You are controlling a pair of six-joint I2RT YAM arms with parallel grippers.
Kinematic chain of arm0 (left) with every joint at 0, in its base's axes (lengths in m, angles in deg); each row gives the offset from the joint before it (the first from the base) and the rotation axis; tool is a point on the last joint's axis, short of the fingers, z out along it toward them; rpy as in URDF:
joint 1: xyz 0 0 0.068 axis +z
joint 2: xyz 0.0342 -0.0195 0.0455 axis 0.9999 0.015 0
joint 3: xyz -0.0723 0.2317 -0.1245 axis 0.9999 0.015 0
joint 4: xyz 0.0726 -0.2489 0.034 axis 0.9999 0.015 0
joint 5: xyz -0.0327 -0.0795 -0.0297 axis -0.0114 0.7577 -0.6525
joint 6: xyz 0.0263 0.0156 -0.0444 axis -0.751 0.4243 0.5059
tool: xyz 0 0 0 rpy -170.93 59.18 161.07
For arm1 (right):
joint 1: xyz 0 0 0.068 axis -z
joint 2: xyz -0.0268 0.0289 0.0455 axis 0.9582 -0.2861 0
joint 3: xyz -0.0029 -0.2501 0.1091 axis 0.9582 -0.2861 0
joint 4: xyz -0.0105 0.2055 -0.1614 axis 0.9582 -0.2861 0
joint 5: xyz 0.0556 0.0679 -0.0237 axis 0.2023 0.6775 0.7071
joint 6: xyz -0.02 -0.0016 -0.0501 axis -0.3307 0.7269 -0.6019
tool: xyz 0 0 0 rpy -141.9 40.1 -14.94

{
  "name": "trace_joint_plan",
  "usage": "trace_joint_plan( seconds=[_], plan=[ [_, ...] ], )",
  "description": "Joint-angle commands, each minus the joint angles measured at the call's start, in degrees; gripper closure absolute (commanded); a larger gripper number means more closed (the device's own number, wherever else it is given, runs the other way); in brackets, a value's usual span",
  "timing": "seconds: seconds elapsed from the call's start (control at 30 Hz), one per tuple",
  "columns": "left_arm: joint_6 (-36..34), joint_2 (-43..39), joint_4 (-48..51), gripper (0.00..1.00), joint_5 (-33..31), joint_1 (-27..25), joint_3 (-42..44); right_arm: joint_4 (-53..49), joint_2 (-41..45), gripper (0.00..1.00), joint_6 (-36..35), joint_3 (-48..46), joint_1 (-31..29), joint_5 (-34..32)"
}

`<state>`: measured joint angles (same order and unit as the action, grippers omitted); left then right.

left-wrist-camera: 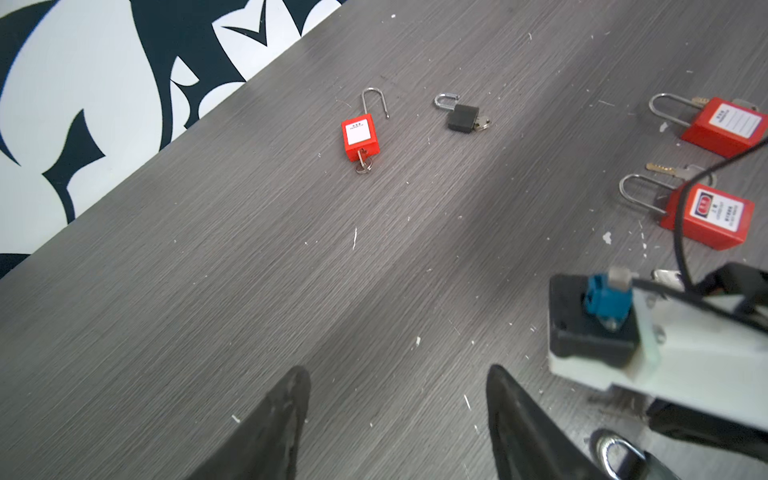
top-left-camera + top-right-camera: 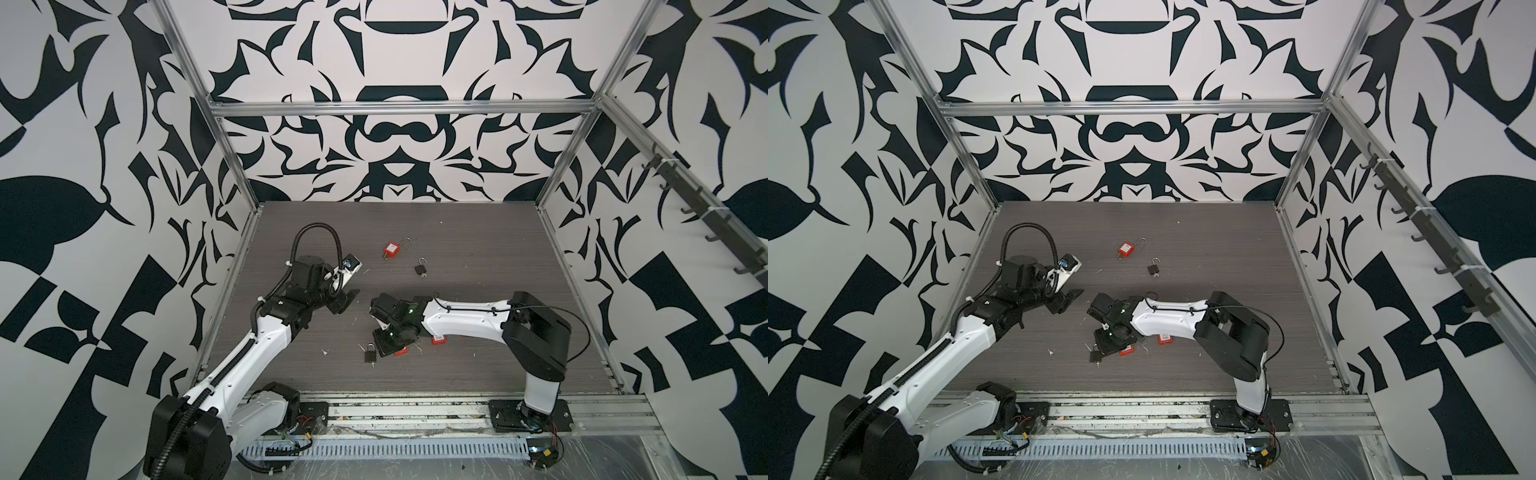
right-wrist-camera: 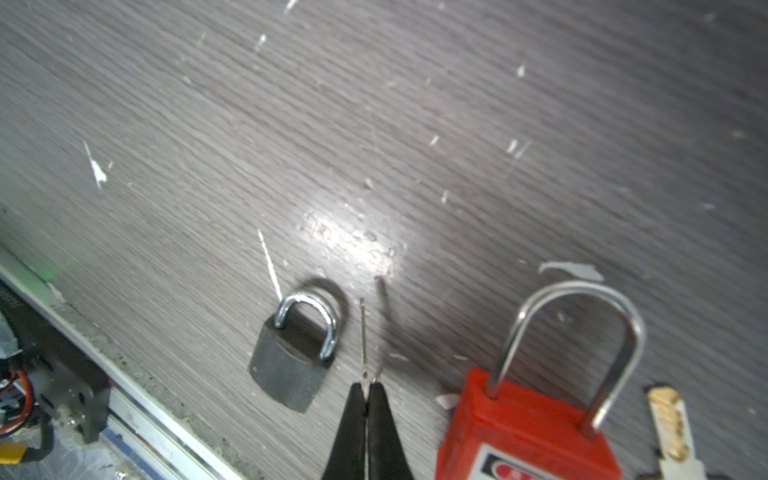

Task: Lock with the key

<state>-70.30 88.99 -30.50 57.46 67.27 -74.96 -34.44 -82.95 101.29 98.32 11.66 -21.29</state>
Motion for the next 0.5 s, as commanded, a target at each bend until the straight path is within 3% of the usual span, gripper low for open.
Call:
trace_joint_plan(
  seconds=[0.0,0.17,0.3,0.33,0.4,0.47],
  plan=[
    [2.07,0.97,-2.03,0.30,0.39,0.17,-0.31,-3.09,0.73,0.83,-1.17,2.40,-0.80,-1.00],
    [2.06,0.20,-2.84,0.27,1.80,0.18,-0.74,-3.64,2.40,0.63,-2.28,3.05,-0.93,-2.10],
    [2.56,-1.33,-7.00,0.26,3.13,0.21,1.04,-5.30,4.38,0.60,-4.64,3.73,-0.89,-4.92],
    [3.42,-1.59,-8.31,0.22,2.99,0.19,1.53,-5.79,5.05,0.60,-5.65,4.00,-0.94,-6.01],
    [6.42,-1.72,-10.74,0.03,1.87,0.21,2.27,-6.05,7.22,0.59,-8.36,3.98,-0.95,-9.20],
    [7.27,-1.50,-12.00,0.01,2.74,0.16,2.55,-6.13,9.19,0.59,-12.06,3.14,-0.95,-15.42]
  ],
)
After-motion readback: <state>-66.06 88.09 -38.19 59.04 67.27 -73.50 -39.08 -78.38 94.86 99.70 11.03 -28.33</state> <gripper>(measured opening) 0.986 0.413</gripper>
